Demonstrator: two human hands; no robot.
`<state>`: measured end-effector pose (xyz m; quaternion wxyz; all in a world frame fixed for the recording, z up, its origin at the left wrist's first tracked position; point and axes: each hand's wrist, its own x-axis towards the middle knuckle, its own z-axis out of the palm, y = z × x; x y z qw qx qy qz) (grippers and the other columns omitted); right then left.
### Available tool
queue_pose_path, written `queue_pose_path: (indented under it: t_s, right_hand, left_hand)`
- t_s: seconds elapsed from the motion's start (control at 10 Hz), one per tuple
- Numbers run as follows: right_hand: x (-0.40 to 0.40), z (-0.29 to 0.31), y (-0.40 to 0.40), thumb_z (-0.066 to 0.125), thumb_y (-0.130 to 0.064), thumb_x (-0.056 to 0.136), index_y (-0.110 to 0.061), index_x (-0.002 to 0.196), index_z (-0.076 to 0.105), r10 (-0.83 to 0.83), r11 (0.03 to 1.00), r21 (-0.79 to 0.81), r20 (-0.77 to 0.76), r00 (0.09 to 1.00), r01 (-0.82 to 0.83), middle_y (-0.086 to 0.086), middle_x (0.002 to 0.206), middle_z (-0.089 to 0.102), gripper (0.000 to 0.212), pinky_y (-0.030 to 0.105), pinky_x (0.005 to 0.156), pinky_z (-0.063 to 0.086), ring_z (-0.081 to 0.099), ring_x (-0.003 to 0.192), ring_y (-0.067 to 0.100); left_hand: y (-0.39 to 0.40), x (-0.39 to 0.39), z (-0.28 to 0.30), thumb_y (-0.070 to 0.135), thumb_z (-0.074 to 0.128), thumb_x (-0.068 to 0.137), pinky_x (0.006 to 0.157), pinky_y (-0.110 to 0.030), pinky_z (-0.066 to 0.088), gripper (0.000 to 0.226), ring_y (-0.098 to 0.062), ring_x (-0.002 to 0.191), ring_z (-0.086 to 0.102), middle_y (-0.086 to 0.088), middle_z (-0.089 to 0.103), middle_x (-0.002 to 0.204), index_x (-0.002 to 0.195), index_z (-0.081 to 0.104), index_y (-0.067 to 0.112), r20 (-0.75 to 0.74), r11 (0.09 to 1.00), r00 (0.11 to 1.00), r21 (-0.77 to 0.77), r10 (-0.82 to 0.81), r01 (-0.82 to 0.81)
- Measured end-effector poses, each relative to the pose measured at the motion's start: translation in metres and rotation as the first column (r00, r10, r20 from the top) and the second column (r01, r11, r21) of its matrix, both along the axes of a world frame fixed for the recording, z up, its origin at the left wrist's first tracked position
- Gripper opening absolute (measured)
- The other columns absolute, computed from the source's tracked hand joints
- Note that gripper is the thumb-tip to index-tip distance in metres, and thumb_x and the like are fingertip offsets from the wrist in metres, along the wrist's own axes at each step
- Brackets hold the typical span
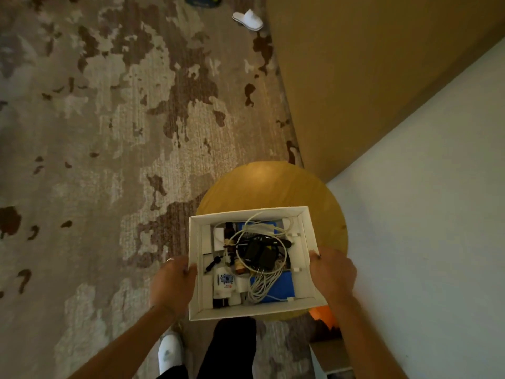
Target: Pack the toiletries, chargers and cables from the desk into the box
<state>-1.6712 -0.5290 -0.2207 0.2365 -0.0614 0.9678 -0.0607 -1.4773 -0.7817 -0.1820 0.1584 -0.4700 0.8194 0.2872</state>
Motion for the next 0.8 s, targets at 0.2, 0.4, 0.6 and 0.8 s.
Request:
queue_pose_path:
  t_s: [0.2,0.4,0.6,0.8]
  right_hand:
    - [-0.021,-0.032,0.006,0.051,-0.039,0.101,-0.024,0.06,0.045,-0.025,0.999,-0.034,-0.018,1.0,0.024,-0.004,0.06,0.051,0.044,0.029,0.056,0.042,0.056,0.059,0.015]
    - [-0.031,-0.046,0.007,0.052,-0.033,0.102,-0.025,0.058,0.042,-0.061,0.995,-0.083,-0.078,0.995,0.054,-0.004,0.056,0.049,0.046,0.028,0.055,0.034,0.044,0.051,0.008]
    - [-0.029,-0.044,0.005,0.05,-0.036,0.103,-0.022,0.064,0.047,-0.047,0.997,-0.061,-0.058,0.997,0.044,-0.004,0.061,0.05,0.041,0.03,0.061,0.04,0.05,0.058,0.015]
    - [-0.056,0.036,0.002,0.043,-0.039,0.102,-0.021,0.08,0.061,0.067,0.991,0.095,0.264,0.962,-0.095,-0.004,0.075,0.058,0.033,0.033,0.068,0.042,0.05,0.065,0.011]
  left_hand:
    - [-0.009,-0.035,-0.029,0.025,0.054,0.099,0.049,-0.03,0.035,0.035,-0.022,0.057,0.052,-0.009,0.055,0.067,0.068,0.048,0.011,0.05,0.996,0.996,-0.034,-0.078,0.08]
    - [-0.016,-0.058,-0.051,0.023,0.053,0.098,0.053,-0.037,0.045,0.037,-0.025,0.058,0.054,-0.008,0.053,0.067,0.065,0.045,0.011,-0.016,0.99,0.992,-0.06,-0.125,0.124]
    - [-0.021,-0.057,-0.066,0.026,0.055,0.097,0.049,-0.032,0.039,0.037,-0.021,0.056,0.051,-0.002,0.049,0.066,0.063,0.042,0.017,-0.017,0.985,0.989,-0.09,-0.149,0.147]
    - [-0.045,-0.061,-0.008,0.032,0.048,0.101,0.086,-0.042,0.055,0.027,-0.03,0.1,0.065,-0.009,0.069,0.113,0.114,0.066,0.017,0.189,0.929,0.917,0.196,-0.351,0.315]
